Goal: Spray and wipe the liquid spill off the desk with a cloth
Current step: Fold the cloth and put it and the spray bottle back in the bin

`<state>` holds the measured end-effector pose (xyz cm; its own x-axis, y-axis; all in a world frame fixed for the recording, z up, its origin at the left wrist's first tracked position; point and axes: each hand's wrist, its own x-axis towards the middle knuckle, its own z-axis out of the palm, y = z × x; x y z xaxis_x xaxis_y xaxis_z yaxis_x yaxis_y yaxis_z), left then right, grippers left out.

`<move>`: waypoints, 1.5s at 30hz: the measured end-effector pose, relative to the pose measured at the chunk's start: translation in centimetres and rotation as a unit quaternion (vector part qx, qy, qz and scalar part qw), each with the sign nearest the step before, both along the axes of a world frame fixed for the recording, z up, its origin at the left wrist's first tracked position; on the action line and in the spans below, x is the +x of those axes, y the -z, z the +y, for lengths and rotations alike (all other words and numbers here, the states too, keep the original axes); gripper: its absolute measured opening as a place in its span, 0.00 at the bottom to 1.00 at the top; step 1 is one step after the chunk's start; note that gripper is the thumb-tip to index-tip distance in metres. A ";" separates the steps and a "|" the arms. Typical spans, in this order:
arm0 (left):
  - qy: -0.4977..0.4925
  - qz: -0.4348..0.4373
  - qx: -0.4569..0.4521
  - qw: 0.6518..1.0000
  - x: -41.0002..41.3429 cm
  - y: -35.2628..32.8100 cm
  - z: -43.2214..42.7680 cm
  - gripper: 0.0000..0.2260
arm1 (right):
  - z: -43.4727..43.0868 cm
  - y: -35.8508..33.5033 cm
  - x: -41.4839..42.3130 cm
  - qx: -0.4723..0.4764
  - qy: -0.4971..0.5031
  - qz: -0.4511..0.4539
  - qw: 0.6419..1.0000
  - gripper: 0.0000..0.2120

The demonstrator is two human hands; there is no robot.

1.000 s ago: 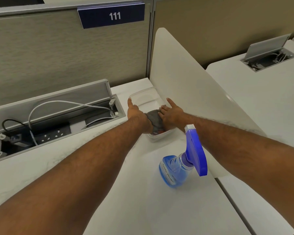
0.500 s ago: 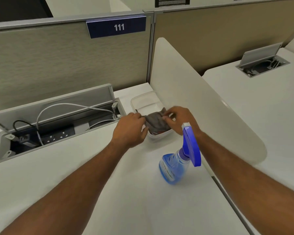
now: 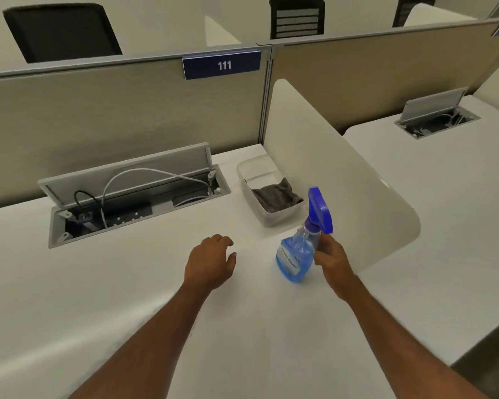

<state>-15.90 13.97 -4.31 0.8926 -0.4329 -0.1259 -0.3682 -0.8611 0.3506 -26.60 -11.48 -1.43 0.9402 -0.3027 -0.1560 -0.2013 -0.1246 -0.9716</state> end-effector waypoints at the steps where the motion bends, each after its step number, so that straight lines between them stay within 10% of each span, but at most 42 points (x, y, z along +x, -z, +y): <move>1: -0.007 0.006 -0.005 1.000 -0.6 0.2 0.4 0.17 | 0.3 -0.2 -0.3 0.000 -0.005 -0.002 1.000 0.22; 24: -0.079 0.073 -0.121 0.987 3.0 -1.7 -5.7 0.23 | 2.0 -5.6 6.5 -0.038 0.120 -0.076 0.989 0.06; 45: -0.232 0.266 -0.369 0.860 7.4 0.1 -14.6 0.30 | -4.3 -14.2 19.5 -0.072 0.051 -0.147 0.985 0.12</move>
